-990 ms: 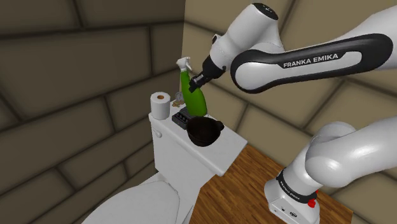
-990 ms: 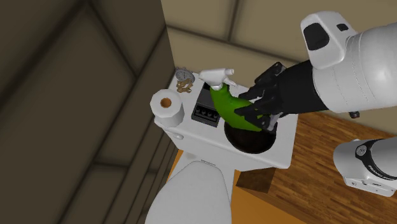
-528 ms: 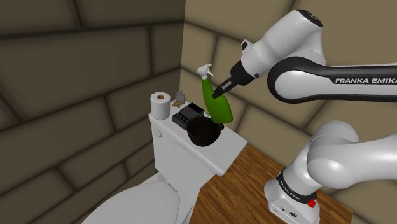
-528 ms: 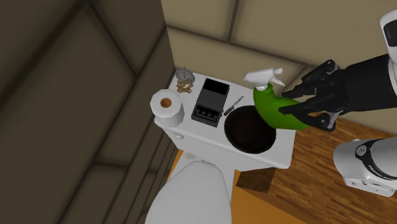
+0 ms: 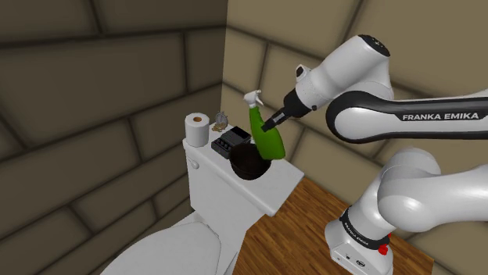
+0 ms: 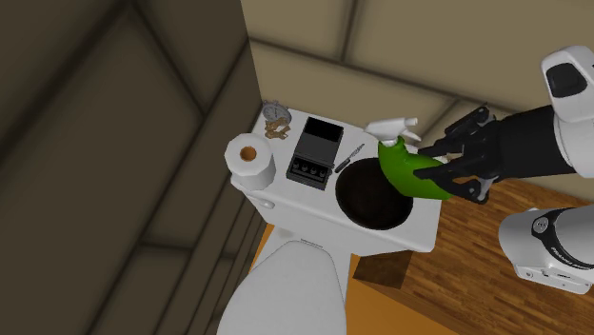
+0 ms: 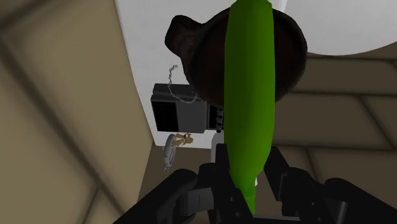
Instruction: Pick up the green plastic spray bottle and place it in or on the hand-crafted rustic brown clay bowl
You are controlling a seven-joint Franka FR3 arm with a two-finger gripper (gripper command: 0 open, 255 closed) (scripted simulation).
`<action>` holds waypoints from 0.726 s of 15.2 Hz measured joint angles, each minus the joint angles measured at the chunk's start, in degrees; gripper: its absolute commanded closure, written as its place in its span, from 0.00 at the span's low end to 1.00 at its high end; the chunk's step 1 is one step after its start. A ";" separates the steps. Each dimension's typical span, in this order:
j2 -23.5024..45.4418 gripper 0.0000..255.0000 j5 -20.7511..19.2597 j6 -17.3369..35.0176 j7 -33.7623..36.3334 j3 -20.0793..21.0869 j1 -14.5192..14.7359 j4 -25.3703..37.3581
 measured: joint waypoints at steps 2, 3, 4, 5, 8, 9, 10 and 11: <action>0.99 1.00 0.24 2.04 0.15 0.31 0.19 -1.08; 1.36 1.00 0.33 3.13 0.07 0.32 0.26 -1.79; 1.97 1.00 0.43 4.33 0.02 0.37 0.32 -2.40; 2.69 1.00 0.52 5.53 -0.01 0.42 0.35 -2.88; 3.24 1.00 0.69 6.95 0.09 0.60 0.53 -3.69; 3.27 1.00 0.70 7.02 0.09 0.61 0.54 -3.73; 3.27 1.00 0.70 7.05 0.09 0.61 0.54 -3.75; 3.27 1.00 0.70 7.07 0.08 0.60 0.54 -3.76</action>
